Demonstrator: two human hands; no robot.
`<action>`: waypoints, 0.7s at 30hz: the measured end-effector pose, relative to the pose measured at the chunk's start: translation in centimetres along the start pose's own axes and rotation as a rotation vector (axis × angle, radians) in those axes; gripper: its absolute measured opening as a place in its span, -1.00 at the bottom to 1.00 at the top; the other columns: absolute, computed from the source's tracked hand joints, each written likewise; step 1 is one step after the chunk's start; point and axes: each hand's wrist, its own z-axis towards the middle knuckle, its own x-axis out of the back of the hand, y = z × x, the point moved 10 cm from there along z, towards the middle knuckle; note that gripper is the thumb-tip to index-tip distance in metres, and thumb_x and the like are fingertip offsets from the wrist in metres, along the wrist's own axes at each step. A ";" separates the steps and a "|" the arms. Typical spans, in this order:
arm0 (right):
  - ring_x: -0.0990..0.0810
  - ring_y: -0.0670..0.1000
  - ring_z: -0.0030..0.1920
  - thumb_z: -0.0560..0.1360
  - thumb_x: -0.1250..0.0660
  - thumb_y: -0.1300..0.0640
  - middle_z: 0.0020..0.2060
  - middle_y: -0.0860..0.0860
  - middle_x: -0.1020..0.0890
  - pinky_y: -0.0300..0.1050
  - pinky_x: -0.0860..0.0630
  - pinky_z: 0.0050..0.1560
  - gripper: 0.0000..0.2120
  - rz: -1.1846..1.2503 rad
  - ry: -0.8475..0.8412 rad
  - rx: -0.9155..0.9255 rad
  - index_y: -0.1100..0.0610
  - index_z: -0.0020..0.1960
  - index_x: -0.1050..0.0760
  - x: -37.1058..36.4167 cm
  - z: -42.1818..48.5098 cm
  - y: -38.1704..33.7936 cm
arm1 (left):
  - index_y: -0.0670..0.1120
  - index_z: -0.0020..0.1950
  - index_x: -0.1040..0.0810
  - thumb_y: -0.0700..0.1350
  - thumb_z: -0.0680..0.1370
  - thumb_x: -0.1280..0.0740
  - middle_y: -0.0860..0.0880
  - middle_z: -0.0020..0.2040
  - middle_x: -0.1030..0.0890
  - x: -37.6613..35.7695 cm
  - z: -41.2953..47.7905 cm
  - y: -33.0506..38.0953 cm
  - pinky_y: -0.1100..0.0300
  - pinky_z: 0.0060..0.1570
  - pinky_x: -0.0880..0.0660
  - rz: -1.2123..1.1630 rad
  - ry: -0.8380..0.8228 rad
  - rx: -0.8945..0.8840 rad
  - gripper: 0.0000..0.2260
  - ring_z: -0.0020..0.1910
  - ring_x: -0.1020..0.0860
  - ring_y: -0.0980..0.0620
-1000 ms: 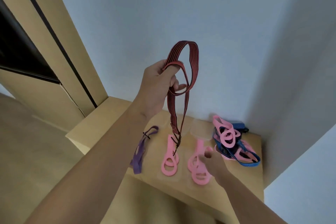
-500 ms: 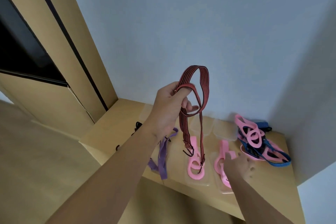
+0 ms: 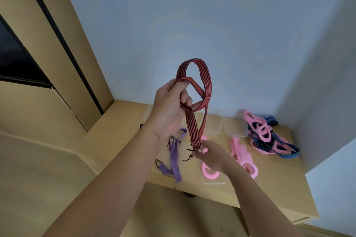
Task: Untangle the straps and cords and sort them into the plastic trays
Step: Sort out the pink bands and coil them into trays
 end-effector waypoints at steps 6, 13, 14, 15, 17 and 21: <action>-0.71 0.19 -0.04 0.69 -0.10 0.20 0.01 0.09 -0.68 0.21 -0.61 0.02 -0.77 0.895 -0.075 -0.246 0.14 0.04 -0.54 -4.8 -0.1 0.3 | -0.08 -0.16 -0.49 -0.20 0.66 -0.29 -0.02 -0.42 -0.28 4.3 0.7 -1.1 0.02 -0.09 -0.51 -0.150 0.104 0.060 -0.81 -0.43 -0.33 0.01; -0.68 0.35 -0.05 0.67 -0.05 0.27 0.18 0.27 -0.62 0.30 -0.65 -0.06 -0.81 1.422 -0.257 -0.457 0.23 0.08 -0.43 -9.5 0.6 -0.3 | -0.10 -0.14 -0.43 -0.23 0.61 -0.35 -0.01 -0.45 -0.25 7.5 2.5 -7.1 -0.38 0.31 -0.41 -0.374 0.253 0.203 -0.83 -0.49 -0.35 0.04; -0.66 0.35 -0.02 0.62 -0.05 0.34 0.17 0.27 -0.60 0.33 -0.61 0.04 -0.80 1.403 -0.303 -0.490 0.26 0.09 -0.45 -10.2 0.5 -0.3 | -0.10 -0.13 -0.43 -0.22 0.61 -0.36 0.00 -0.45 -0.25 7.6 2.8 -7.5 -0.38 0.32 -0.40 -0.376 0.259 0.212 -0.84 -0.49 -0.35 0.04; -0.64 0.34 0.03 0.58 -0.05 0.38 0.15 0.28 -0.58 0.34 -0.55 0.13 -0.77 1.392 -0.354 -0.517 0.28 0.06 -0.47 -10.7 0.4 -0.2 | -0.09 -0.12 -0.43 -0.22 0.61 -0.36 0.00 -0.45 -0.25 7.5 3.3 -7.6 -0.38 0.33 -0.38 -0.369 0.259 0.216 -0.84 -0.50 -0.34 0.04; -0.58 0.35 0.17 0.50 -0.13 0.32 0.21 0.29 -0.54 0.42 -0.50 0.18 -0.81 1.460 -0.484 -0.486 0.29 0.04 -0.47 -11.6 0.7 -0.8 | -0.08 -0.12 -0.42 -0.21 0.62 -0.35 0.00 -0.45 -0.24 7.2 4.0 -7.5 -0.36 0.29 -0.43 -0.354 0.254 0.220 -0.84 -0.50 -0.34 0.05; -0.51 0.41 0.28 0.45 -0.41 -0.10 0.34 0.28 -0.48 0.50 -0.44 0.20 -0.50 1.733 -0.542 -0.421 0.18 0.26 -0.46 -11.2 4.2 -0.6 | -0.06 -0.06 -0.41 -0.21 0.63 -0.31 0.03 -0.47 -0.22 6.2 5.2 -7.3 -0.18 -0.05 -0.64 -0.346 0.205 0.270 -0.88 -0.53 -0.30 0.09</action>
